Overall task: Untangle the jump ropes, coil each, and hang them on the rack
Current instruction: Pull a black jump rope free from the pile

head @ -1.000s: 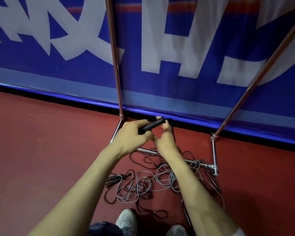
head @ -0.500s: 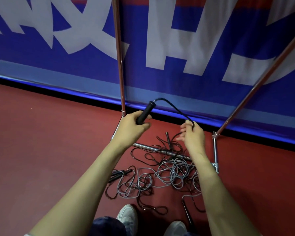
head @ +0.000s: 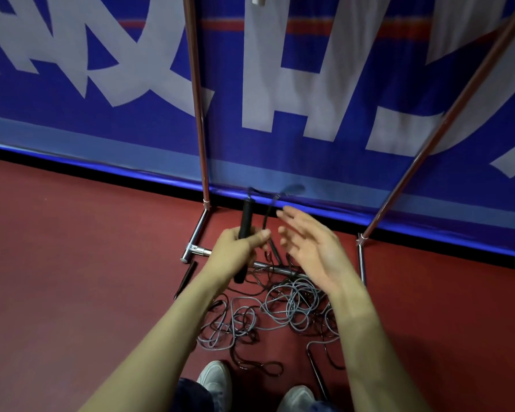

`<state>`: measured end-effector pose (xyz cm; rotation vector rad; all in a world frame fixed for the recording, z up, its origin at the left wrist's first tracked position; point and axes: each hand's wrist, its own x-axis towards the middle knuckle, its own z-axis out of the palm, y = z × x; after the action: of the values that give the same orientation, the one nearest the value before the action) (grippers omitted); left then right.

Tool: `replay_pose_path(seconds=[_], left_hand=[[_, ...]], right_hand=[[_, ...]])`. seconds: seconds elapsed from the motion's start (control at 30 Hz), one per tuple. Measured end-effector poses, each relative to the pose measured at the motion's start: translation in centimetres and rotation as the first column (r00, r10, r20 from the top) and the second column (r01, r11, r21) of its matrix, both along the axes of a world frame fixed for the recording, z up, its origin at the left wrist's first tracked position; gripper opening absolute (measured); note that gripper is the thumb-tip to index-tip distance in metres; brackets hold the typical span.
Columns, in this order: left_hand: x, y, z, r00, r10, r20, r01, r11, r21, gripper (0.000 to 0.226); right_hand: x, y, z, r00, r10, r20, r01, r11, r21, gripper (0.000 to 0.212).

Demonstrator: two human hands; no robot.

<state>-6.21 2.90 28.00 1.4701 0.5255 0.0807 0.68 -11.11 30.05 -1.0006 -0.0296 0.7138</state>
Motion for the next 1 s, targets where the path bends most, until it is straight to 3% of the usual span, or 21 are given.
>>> replay_pose_path(seconds=[0.07,0.13,0.27,0.33,0.37,0.4,0.47,0.53,0.57,0.6,0.67,0.7,0.77,0.87,0.93,1.0], left_hand=[[-0.1,-0.2,1.5,0.992,0.027,0.121,-0.003,0.980,-0.201,0.014],[0.1,-0.4,2.9,0.982,0.009,0.188,0.053,0.944,-0.324,0.014],[0.5,-0.4,4.2,0.964,0.060,0.259,0.067,0.887,-0.456,0.016],[0.6,0.1,3.8,0.953,0.153,0.263,-0.003,0.869,-0.495,0.015],[0.7,0.5,3.3,0.952,0.197,0.232,-0.061,0.870,-0.489,0.014],[0.7,0.9,2.5,0.959,0.219,0.180,-0.121,0.891,-0.438,0.013],[0.7,1.8,0.5,0.985,0.170,0.013,-0.165,0.971,-0.174,0.029],[0.5,2.0,-0.7,0.986,-0.030,-0.162,0.039,0.998,0.050,0.049],[0.5,1.8,-1.0,0.963,-0.168,-0.211,0.186,0.980,0.068,0.053],[0.5,1.4,-1.1,0.927,-0.298,-0.227,0.315,0.948,0.041,0.050],[0.6,0.1,-1.2,0.875,-0.429,-0.226,0.450,0.892,0.050,0.024],[0.8,-0.4,-1.2,0.878,-0.419,-0.232,0.452,0.885,0.112,0.018],[1.5,-1.0,-1.5,0.929,-0.313,-0.199,0.349,0.920,0.181,0.028],[2.2,-0.9,-0.4,0.990,-0.142,0.018,0.143,0.985,-0.099,0.028],[2.5,-0.5,0.8,0.986,-0.106,0.130,0.136,0.959,-0.248,0.031],[2.6,-0.3,1.4,0.975,-0.104,0.198,0.164,0.934,-0.318,0.031]], right_hand=[[0.1,-0.4,-1.6,0.955,0.172,0.241,-0.064,0.915,-0.399,0.043],[-0.3,0.0,-2.9,0.834,0.442,0.332,-0.108,0.720,-0.686,0.058],[-1.2,1.1,-4.5,0.714,0.652,0.255,-0.157,0.504,-0.849,0.020],[-0.8,1.1,-4.8,0.716,0.630,0.302,0.029,0.405,-0.914,0.020],[-0.5,1.0,-4.8,0.748,0.560,0.357,0.131,0.403,-0.906,0.025],[-0.2,0.8,-4.4,0.806,0.433,0.405,0.184,0.467,-0.865,0.027],[0.3,0.7,-3.0,0.894,0.148,0.423,0.225,0.669,-0.709,0.026],[0.6,0.9,-1.2,0.935,-0.028,0.352,0.212,0.843,-0.494,0.025],[0.6,1.1,-0.3,0.949,-0.069,0.307,0.189,0.905,-0.381,0.025],[0.5,1.3,0.4,0.958,-0.092,0.271,0.171,0.942,-0.287,0.025],[0.5,1.7,1.5,0.974,-0.114,0.194,0.141,0.981,-0.132,0.026],[0.4,1.9,1.9,0.982,-0.120,0.146,0.132,0.989,-0.072,0.026],[0.6,1.8,2.1,0.987,-0.138,0.078,0.139,0.990,-0.003,0.024],[1.0,1.2,1.1,0.981,-0.172,0.085,0.179,0.980,-0.088,0.017],[1.1,0.8,-0.1,0.976,-0.143,0.165,0.178,0.960,-0.217,0.022],[1.2,0.5,-1.7,0.954,0.012,0.299,0.118,0.903,-0.412,0.035]])
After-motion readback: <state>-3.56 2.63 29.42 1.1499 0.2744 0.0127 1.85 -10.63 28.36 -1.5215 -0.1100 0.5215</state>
